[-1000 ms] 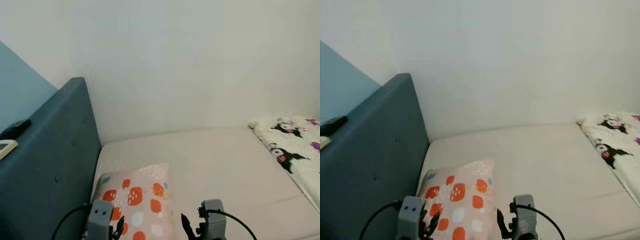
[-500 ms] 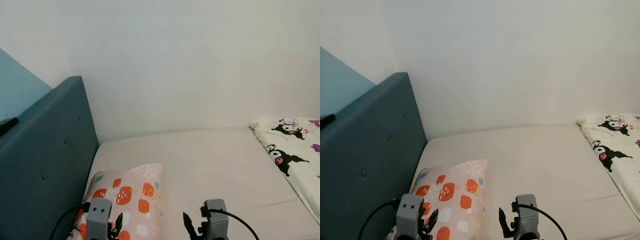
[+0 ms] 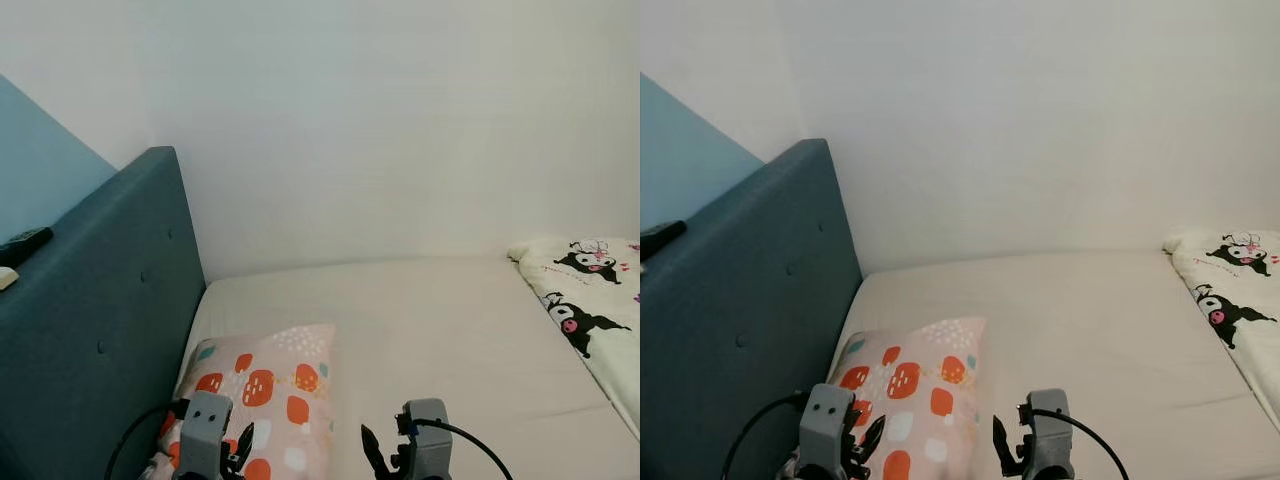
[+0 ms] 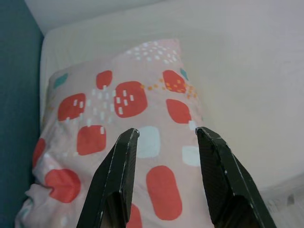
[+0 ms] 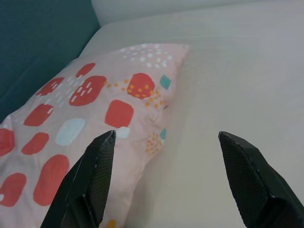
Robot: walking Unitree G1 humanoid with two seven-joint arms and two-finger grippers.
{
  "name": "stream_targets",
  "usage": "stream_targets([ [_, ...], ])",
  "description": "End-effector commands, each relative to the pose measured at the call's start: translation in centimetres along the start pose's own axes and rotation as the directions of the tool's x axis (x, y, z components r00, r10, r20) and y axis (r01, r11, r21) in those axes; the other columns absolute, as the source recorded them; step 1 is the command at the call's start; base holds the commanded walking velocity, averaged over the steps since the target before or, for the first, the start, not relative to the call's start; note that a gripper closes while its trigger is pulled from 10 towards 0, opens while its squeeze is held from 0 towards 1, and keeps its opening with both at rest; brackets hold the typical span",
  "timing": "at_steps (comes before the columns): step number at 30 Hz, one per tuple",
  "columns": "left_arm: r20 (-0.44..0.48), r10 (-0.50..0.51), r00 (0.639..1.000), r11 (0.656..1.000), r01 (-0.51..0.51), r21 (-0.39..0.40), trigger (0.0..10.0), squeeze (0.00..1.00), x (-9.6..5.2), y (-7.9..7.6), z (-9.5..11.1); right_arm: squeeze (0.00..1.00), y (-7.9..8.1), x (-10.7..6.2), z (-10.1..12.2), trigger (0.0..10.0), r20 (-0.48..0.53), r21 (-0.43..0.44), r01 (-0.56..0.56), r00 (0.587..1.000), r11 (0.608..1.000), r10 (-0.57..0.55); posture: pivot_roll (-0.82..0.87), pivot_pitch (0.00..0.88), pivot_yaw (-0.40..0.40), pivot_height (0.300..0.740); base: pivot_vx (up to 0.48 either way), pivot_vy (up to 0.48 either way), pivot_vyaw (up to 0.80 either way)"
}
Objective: Clean up the room
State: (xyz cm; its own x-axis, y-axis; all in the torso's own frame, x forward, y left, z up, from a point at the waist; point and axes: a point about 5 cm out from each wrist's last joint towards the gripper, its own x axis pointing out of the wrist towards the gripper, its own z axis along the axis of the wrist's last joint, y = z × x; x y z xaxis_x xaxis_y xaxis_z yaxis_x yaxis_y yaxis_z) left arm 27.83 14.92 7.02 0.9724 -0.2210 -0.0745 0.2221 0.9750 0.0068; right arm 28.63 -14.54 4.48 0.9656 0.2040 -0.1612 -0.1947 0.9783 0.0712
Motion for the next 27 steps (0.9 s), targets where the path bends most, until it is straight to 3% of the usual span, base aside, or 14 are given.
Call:
stream_targets([
  [1,-0.002,-0.009,1.0,1.0,0.009,-0.008,10.0,0.0,-0.19,0.05,-0.2,0.0,-0.09,-0.29,-0.18,10.0,0.008,0.011,0.011,1.0,1.0,-0.011,0.01,0.082,0.014,0.74,0.0,0.0,0.0],
  [17,0.006,-0.015,1.0,1.0,0.015,-0.014,10.0,0.0,-0.38,0.1,-0.27,0.0,0.06,-0.35,-0.16,10.0,0.014,0.014,0.002,1.0,1.0,-0.003,0.01,0.087,0.013,0.74,0.0,0.414,0.0],
  [27,0.014,-0.019,1.0,1.0,0.019,0.002,10.0,0.0,-1.01,-0.05,-0.33,0.0,0.06,-0.5,-0.25,10.0,0.011,0.017,0.002,1.0,1.0,-0.002,0.01,0.097,0.013,0.74,0.0,0.0,0.0],
])
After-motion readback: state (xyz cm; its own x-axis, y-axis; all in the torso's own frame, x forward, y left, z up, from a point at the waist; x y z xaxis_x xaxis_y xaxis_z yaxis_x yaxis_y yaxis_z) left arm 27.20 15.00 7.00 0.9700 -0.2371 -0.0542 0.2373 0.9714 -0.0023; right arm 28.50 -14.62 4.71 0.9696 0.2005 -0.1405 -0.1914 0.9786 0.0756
